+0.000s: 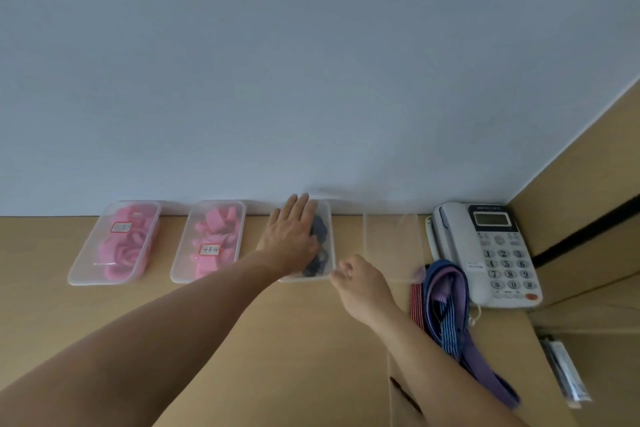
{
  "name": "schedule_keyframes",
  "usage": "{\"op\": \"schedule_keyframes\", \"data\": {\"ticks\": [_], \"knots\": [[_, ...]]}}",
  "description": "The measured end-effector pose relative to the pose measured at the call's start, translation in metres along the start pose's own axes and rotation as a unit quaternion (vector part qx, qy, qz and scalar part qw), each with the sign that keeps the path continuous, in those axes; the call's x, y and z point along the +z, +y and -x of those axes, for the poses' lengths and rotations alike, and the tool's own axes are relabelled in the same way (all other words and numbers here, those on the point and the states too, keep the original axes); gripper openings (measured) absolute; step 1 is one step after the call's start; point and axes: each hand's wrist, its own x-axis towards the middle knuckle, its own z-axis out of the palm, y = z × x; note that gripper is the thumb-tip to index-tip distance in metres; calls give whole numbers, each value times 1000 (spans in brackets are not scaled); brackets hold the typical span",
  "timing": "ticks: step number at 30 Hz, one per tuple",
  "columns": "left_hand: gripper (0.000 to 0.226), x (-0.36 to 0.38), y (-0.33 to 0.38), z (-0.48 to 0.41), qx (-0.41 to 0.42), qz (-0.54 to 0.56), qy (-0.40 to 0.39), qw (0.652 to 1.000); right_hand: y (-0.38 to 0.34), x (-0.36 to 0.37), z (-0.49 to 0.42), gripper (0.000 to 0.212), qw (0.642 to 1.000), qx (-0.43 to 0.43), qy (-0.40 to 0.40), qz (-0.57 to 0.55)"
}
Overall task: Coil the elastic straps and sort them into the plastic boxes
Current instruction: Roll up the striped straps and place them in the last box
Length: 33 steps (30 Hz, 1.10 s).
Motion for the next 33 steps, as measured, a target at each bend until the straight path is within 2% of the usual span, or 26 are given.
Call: {"op": "schedule_keyframes", "data": {"ticks": [3, 6, 10, 13, 17, 21, 25, 30, 33], "knots": [[68, -12, 17, 20, 25, 88, -5, 996, 3, -16, 19, 26, 996, -32, 55, 58], [57, -21, 38, 41, 12, 204, -29, 978, 14, -31, 42, 41, 992, -30, 101, 73], [44, -18, 69, 66, 14, 317, -86, 945, 34, -56, 75, 34, 986, -2, 152, 66], [42, -12, 92, 84, 43, 324, -106, 939, 57, -73, 102, 28, 978, 38, 193, 71], [42, -7, 111, 98, 74, 281, -128, 948, 91, -87, 124, 18, 970, 91, 214, 71], [26, -3, 129, 99, 69, 253, -125, 957, 118, -84, 124, 14, 971, 124, 184, 90], [42, 1, 146, 100, 43, 264, -132, 955, 135, -73, 117, 22, 977, 114, 138, 114], [42, 8, 169, 105, 9, 276, -135, 952, 147, -77, 102, 21, 975, 93, 108, 172], [41, 3, 173, 105, -14, 287, -116, 951, 137, -95, 96, 14, 986, 86, 112, 94]]}}
